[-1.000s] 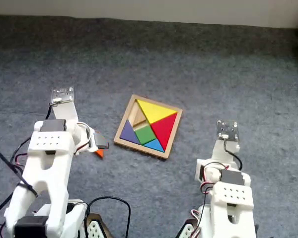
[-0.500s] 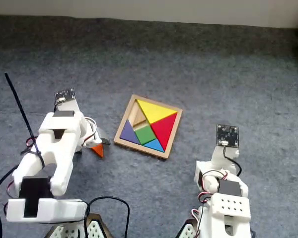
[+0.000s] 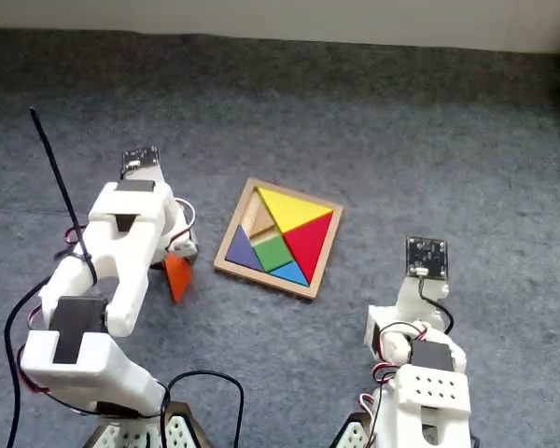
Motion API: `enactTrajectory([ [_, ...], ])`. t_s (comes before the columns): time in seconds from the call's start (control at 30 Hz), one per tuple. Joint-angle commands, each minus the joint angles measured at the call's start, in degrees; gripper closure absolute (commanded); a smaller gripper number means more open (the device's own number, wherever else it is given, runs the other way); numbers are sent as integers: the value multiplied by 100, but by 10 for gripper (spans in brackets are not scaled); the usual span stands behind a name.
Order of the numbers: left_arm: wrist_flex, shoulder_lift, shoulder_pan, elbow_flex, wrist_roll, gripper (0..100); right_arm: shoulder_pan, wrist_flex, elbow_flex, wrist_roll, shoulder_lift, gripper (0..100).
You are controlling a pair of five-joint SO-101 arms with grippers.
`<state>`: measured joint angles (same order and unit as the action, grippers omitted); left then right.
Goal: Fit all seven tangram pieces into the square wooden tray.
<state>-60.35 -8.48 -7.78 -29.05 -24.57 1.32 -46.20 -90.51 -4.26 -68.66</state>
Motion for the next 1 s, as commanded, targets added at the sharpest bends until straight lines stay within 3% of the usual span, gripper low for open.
enactTrajectory([
  [0.0, -44, 127, 40, 207, 484, 922, 84, -22, 48, -62, -92, 994],
  [0.27, -290, 1367, 163, 207, 1020, 941, 251, -22, 48, -62, -92, 994],
  [0.5, -202, 1692, 840, 409, 1266, 940, 259, -22, 48, -62, -92, 994],
  [0.97, 1037, 1569, 1956, 927, 1240, 940, 259, -22, 48, -62, -92, 994],
])
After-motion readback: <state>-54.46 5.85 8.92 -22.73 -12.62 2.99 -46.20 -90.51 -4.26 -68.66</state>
